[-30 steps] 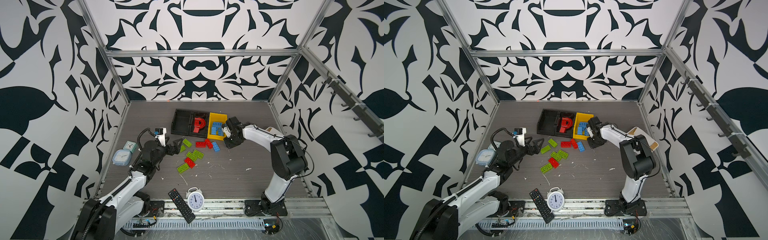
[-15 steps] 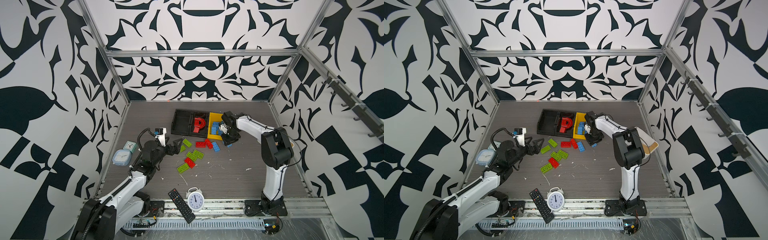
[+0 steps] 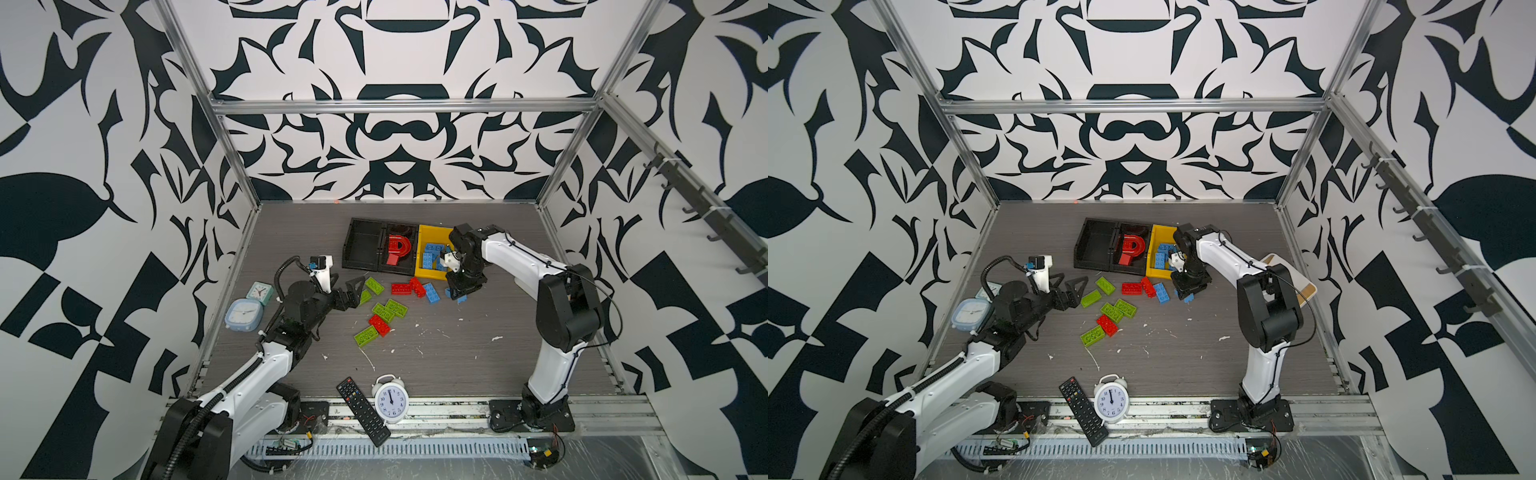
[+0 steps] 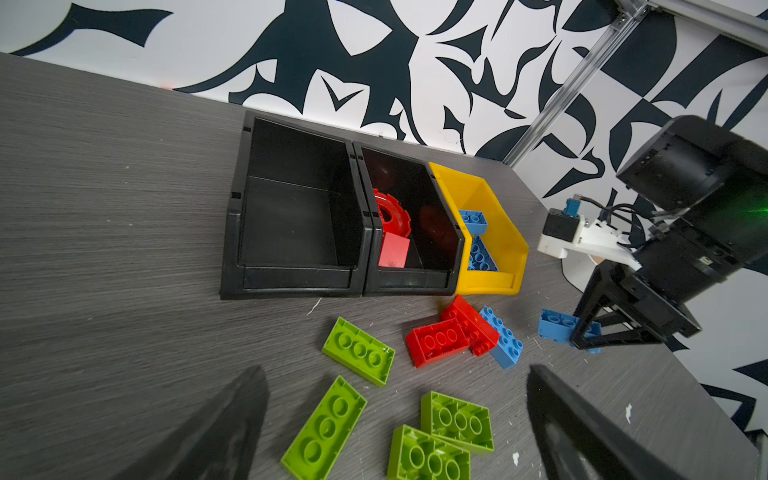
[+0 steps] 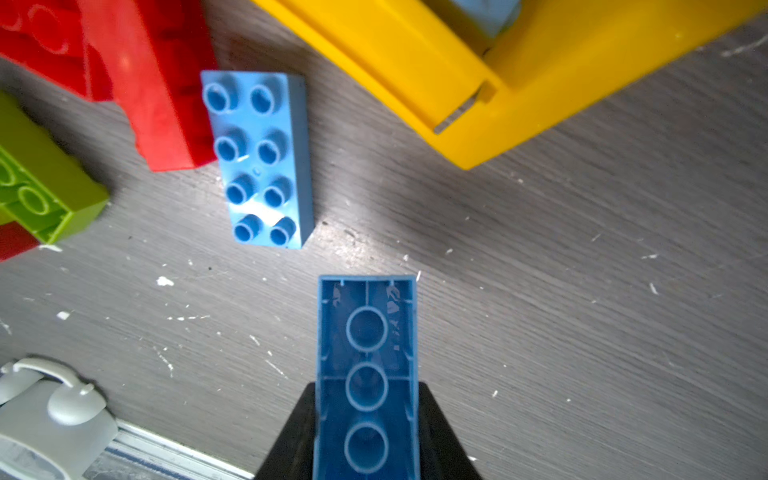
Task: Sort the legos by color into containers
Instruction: 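Lift the blue brick over the yellow bin with the right gripper, then open the right gripper to drop the blue brick into the yellow bin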
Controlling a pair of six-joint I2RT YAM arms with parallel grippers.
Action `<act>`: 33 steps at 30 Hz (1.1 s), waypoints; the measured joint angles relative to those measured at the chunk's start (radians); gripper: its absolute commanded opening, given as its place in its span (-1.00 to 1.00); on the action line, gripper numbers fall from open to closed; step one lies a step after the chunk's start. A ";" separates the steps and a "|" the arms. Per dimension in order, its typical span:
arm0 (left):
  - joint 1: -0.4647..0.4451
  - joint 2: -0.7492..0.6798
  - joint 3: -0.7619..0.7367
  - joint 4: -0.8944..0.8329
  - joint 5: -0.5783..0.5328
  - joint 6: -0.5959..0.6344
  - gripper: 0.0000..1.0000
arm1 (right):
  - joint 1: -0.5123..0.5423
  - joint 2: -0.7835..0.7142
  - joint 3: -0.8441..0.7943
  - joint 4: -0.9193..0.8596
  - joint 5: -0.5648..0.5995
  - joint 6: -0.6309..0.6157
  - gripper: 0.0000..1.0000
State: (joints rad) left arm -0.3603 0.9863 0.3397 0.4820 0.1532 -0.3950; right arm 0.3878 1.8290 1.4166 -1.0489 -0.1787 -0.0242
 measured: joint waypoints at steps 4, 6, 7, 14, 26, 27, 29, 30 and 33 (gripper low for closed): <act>0.000 -0.005 0.000 0.000 0.000 0.000 0.99 | 0.000 -0.111 -0.048 0.032 -0.046 0.023 -0.51; 0.000 -0.005 0.000 0.000 0.000 0.000 0.99 | 0.000 -0.202 -0.082 0.093 -0.059 0.049 -0.53; 0.000 -0.005 0.000 0.000 0.000 0.000 0.99 | 0.000 -0.238 -0.094 0.122 -0.060 0.061 -0.53; 0.000 -0.005 0.000 0.000 0.000 0.000 0.99 | 0.000 -0.351 -0.128 0.416 -0.005 0.163 -0.51; 0.000 -0.005 0.000 0.000 0.000 0.000 0.99 | -0.001 -0.157 -0.091 0.717 0.106 0.214 -0.47; 0.000 -0.005 0.000 0.000 0.000 0.000 0.99 | -0.001 -0.134 -0.075 0.727 0.107 0.215 -0.47; 0.000 -0.005 0.000 0.000 0.000 0.000 0.99 | -0.001 -0.092 -0.048 0.743 0.109 0.221 -0.46; 0.000 -0.005 0.000 0.000 0.000 0.000 0.99 | -0.001 -0.073 -0.040 0.751 0.109 0.224 -0.46; 0.000 -0.005 0.000 0.000 0.000 0.000 0.99 | -0.001 -0.033 -0.032 0.764 0.109 0.230 -0.38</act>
State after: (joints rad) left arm -0.3603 0.9813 0.3397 0.4820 0.1528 -0.3950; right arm 0.3866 1.7958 1.3842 -0.2852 -0.0692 0.2062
